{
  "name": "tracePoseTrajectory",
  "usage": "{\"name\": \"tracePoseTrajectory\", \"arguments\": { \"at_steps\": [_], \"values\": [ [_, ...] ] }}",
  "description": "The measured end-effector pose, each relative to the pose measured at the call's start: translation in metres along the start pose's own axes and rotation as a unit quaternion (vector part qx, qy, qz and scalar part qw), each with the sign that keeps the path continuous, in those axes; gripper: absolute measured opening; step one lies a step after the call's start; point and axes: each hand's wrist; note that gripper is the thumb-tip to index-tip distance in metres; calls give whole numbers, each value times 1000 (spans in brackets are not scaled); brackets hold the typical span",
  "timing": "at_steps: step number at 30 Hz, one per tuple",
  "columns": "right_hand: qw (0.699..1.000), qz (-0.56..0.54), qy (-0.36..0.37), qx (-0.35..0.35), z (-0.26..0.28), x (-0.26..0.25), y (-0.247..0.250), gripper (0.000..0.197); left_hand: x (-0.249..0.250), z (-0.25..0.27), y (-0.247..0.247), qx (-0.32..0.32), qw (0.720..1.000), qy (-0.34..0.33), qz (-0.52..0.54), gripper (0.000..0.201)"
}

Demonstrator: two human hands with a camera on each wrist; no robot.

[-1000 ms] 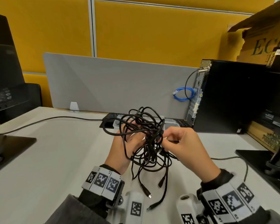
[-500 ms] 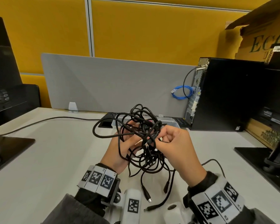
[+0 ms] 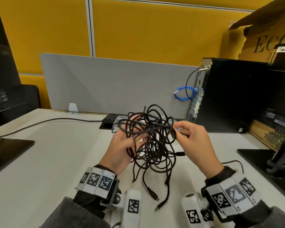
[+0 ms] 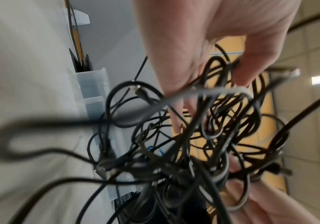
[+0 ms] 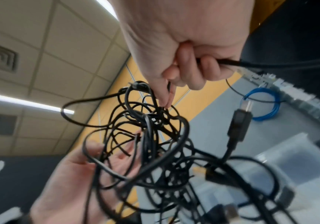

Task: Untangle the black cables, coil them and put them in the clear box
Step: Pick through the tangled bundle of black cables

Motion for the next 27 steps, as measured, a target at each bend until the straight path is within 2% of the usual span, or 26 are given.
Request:
{"name": "tracePoseTrajectory", "arguments": {
  "at_steps": [2, 4, 6, 9, 11, 13, 14, 16, 21, 25, 27],
  "values": [
    [999, 44, -21, 1, -4, 10, 5, 10, 4, 1, 1, -37, 996, 30, 78, 64],
    [997, -10, -64, -28, -5, 18, 6, 11, 6, -1, -2, -10, 994, 67, 82, 60],
    [981, -131, -121, -75, -3, 22, 6, 10, 4, -4, -2, 44, 995, 91, 4, 38],
    [945, -230, -183, -143, -1, 28, 4, 20, 0, -5, -4, 77, 988, 98, -93, 24],
    [933, -267, -193, -147, -2, 28, 3, 18, -1, -4, -3, 87, 981, 110, -136, 16],
    [917, -317, -201, -137, -3, 28, 2, 12, -3, -3, 2, 116, 959, 114, -232, 13],
    [908, -342, -207, -128, -3, 27, 2, 10, -4, -3, 4, 125, 945, 116, -279, 14],
    [888, -390, -217, -114, -1, 27, 3, 11, -5, -3, 6, 127, 937, 113, -305, 19],
    [853, -452, -241, -97, 0, 28, 3, 14, -5, 0, 1, 31, 949, 101, -298, 46],
    [837, -469, -260, -109, -1, 27, 0, 16, -6, -2, -5, 60, 937, 68, -338, 56],
    [832, -473, -266, -113, -2, 28, -4, 28, -6, -2, -4, 85, 927, 46, -363, 56]
  ]
}}
Point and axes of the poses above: each hand's wrist, its own z-axis away from the middle knuckle, its own y-axis out of the back of the hand, x = y × z, and after that the axes turned 10 degrees about -x, right-handed
